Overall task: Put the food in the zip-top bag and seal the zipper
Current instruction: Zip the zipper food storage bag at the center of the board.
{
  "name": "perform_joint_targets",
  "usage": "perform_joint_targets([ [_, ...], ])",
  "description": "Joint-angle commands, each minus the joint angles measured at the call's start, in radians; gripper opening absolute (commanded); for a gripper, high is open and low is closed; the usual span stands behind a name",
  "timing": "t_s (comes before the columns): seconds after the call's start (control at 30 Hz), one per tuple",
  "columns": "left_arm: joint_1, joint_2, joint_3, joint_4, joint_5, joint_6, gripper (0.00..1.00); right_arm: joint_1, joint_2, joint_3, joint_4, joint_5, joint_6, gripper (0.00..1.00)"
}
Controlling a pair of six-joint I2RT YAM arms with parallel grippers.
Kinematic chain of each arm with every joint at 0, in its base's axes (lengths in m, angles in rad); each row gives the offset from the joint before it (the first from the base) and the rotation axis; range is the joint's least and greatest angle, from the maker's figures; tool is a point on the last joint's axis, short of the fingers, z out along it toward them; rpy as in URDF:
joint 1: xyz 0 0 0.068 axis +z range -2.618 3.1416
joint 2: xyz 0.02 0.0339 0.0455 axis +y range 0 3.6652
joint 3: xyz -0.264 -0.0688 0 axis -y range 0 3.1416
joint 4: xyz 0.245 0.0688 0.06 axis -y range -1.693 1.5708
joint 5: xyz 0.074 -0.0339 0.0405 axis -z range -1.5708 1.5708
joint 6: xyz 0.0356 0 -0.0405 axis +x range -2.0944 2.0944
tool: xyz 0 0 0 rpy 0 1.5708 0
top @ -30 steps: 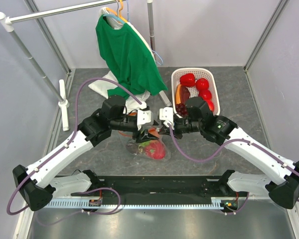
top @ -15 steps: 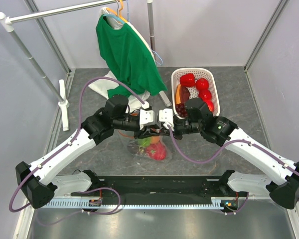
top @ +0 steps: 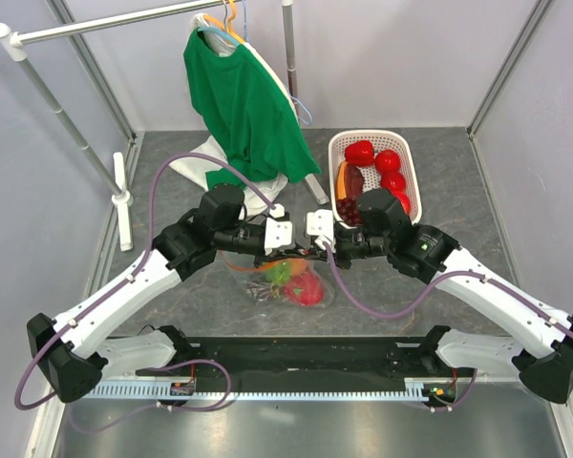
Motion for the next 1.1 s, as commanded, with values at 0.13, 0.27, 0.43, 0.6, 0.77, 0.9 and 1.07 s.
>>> perform_joint_targets([
  [0.13, 0.072, -0.041, -0.016, -0.155, -0.053, 0.111, 0.08, 0.003, -0.072, -0.002, 0.047, -0.003, -0.03, 0.0],
  [0.27, 0.133, -0.057, -0.025, -0.207, -0.05, 0.151, 0.08, 0.003, -0.092, -0.014, 0.041, 0.019, -0.042, 0.0],
  [0.43, 0.213, -0.08, -0.034, -0.291, -0.045, 0.194, 0.08, 0.003, -0.105, -0.019, 0.033, 0.036, -0.039, 0.0],
  [0.6, 0.331, -0.126, -0.065, -0.374, -0.036, 0.27, 0.08, 0.003, -0.116, -0.025, 0.031, 0.051, -0.029, 0.0],
  [0.77, 0.452, -0.155, -0.117, -0.448, -0.035, 0.352, 0.06, 0.003, -0.121, -0.025, 0.033, 0.069, -0.015, 0.0],
  [0.9, 0.518, -0.17, -0.142, -0.477, -0.024, 0.381, 0.06, 0.003, -0.125, -0.03, 0.033, 0.092, -0.003, 0.0],
  [1.07, 0.606, -0.172, -0.162, -0.506, -0.033, 0.441, 0.06, 0.003, -0.145, -0.042, 0.033, 0.118, 0.001, 0.0],
])
